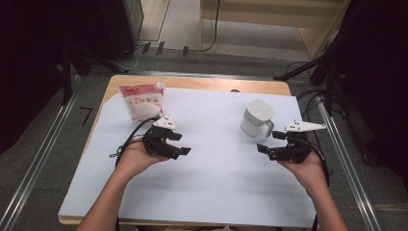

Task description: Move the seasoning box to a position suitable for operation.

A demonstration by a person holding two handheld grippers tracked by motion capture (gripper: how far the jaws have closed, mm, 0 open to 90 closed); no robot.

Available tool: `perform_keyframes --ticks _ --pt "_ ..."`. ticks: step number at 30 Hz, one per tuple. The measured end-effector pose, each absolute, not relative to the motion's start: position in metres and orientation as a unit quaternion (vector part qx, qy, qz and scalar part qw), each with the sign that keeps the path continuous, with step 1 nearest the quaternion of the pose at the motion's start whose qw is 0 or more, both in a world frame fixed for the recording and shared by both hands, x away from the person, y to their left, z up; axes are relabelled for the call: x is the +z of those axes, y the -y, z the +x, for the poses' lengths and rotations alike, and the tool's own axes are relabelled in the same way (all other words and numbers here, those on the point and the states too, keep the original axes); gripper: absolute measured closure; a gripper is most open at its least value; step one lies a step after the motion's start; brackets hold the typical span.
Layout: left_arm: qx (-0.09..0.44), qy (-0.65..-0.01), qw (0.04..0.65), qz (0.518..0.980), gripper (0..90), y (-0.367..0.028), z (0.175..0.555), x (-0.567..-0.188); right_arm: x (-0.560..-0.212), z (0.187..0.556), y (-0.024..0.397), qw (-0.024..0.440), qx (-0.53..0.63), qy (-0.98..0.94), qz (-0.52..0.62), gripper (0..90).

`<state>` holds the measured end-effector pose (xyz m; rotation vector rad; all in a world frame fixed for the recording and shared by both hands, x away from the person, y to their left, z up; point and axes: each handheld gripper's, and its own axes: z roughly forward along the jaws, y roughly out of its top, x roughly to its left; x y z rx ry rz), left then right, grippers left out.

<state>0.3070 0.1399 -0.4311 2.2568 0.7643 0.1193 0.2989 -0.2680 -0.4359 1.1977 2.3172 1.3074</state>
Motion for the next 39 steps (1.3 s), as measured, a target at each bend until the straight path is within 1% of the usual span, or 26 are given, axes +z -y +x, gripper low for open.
perform_keyframes --ticks 5,11,23,29,39 --pt "0.048 -0.293 0.368 0.881 36.3 -0.138 0.305 -0.431 -0.423 0.307 0.268 0.126 0.444 -0.789 0.406 16.0" --pt "0.051 -0.292 0.367 0.882 36.3 -0.141 0.306 -0.43 -0.407 0.322 0.26 0.13 0.42 -0.798 0.413 18.0" --pt "0.056 -0.296 0.37 0.879 36.3 -0.148 0.306 -0.427 -0.385 0.345 0.249 0.138 0.434 -0.795 0.401 18.5" --pt "0.055 -0.293 0.365 0.882 36.3 -0.147 0.304 -0.428 -0.385 0.356 0.254 0.142 0.43 -0.797 0.4 18.4" --pt "0.057 -0.289 0.362 0.885 36.3 -0.144 0.297 -0.431 -0.404 0.375 0.264 0.143 0.412 -0.798 0.416 15.8"
